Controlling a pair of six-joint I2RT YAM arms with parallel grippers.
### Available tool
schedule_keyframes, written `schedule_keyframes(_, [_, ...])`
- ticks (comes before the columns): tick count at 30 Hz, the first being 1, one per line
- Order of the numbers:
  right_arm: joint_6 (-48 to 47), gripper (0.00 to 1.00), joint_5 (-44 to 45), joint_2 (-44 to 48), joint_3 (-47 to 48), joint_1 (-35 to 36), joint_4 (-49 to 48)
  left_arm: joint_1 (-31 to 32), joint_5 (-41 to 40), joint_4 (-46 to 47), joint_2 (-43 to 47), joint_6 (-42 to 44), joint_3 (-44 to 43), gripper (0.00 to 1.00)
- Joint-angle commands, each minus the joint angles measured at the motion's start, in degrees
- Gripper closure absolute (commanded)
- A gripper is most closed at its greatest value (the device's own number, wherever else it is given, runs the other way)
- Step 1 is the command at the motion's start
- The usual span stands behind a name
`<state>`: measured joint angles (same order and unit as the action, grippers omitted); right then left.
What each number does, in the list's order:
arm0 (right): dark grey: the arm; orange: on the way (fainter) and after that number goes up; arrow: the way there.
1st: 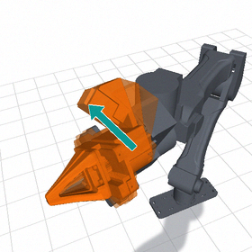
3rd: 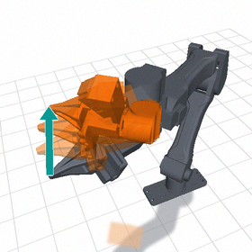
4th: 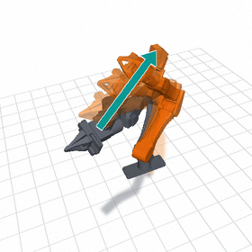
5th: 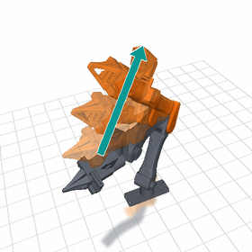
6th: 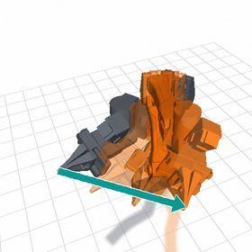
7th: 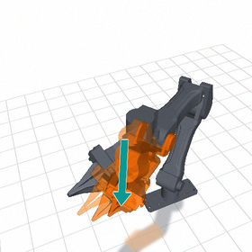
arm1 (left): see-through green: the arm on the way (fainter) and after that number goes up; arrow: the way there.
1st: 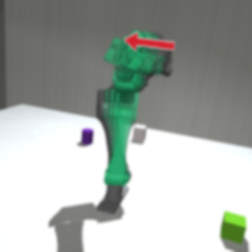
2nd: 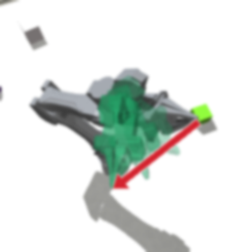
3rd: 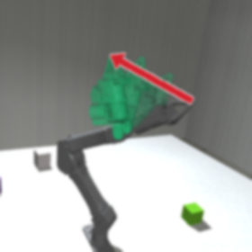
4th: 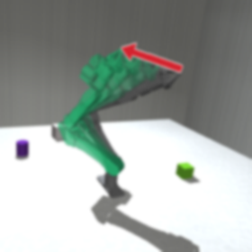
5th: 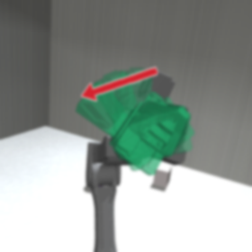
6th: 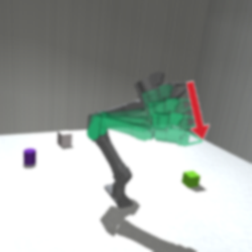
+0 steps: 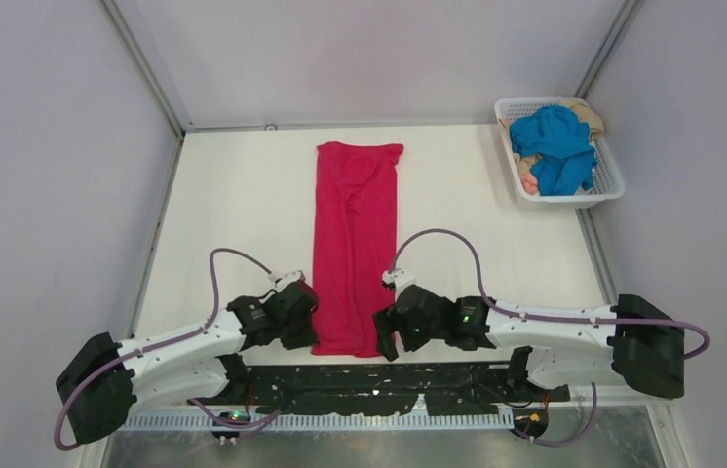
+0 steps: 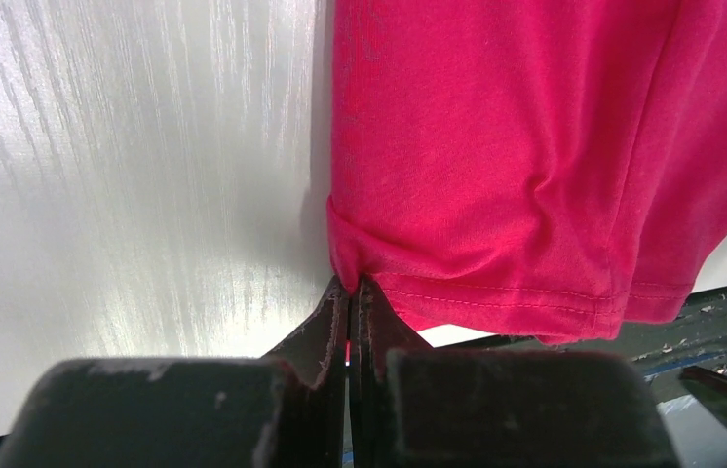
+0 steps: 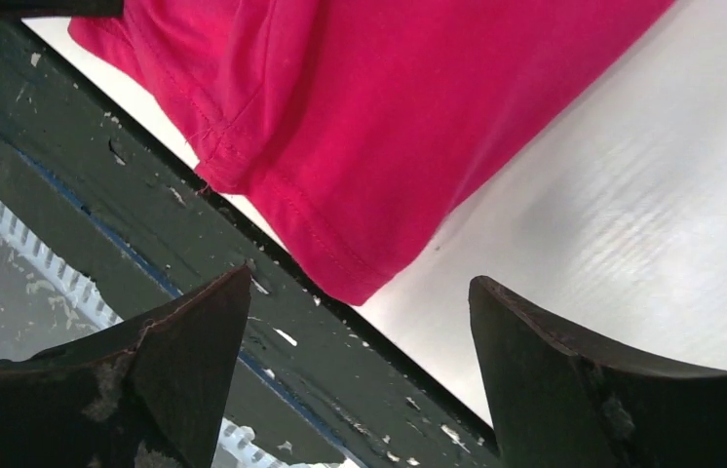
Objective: Fold and stack the t-shirts
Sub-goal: Grab the bottom of the folded rectangular tshirt with both arms
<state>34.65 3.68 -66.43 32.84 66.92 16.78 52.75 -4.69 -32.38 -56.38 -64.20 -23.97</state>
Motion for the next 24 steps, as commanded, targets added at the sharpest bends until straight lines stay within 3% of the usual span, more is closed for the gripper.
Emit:
schedule_keyframes(1, [4.4, 0.14, -1.8, -3.0, -1.2, 1.9, -7.0, 0.0, 0.5, 0.2, 1.4, 0.4, 1.7, 1.0])
schedule_keyframes(12, [7.1, 0.41, -0.1, -7.5, -1.6, 4.3, -5.4, 0.0, 1.1, 1.2, 1.5, 0.7, 2.6, 1.0])
schedule_keyframes(14, [7.2, 0.48, -0.3, -8.7, -1.6, 4.8, -6.7, 0.0, 1.1, 0.5, 1.3, 0.8, 2.5, 1.0])
schedule_keyframes(16, [7.6, 0.62, -0.3, -9.5, -1.6, 5.2, -7.0, 0.0, 0.8, -0.8, 1.5, 1.1, 2.0, 1.0])
schedule_keyframes(17, [7.7, 0.74, -0.4, -9.6, -1.7, 5.2, -6.6, 0.0, 0.5, -2.0, 1.8, 1.2, 1.9, 1.0])
schedule_keyframes(19, [8.5, 0.84, -0.4, -8.6, -2.4, 5.6, -5.7, 0.0, -0.5, -5.2, 2.8, 1.7, 1.3, 1.0])
schedule_keyframes(21, [9.5, 0.91, -0.7, -6.8, -4.0, 5.9, -5.5, 0.0, -1.2, -8.0, 4.2, 1.9, 1.5, 1.0])
schedule_keyframes(24, [10.2, 0.94, -2.1, -3.6, -6.4, 6.1, -6.6, 0.0, 0.3, -8.2, 6.9, 1.9, 2.9, 1.0])
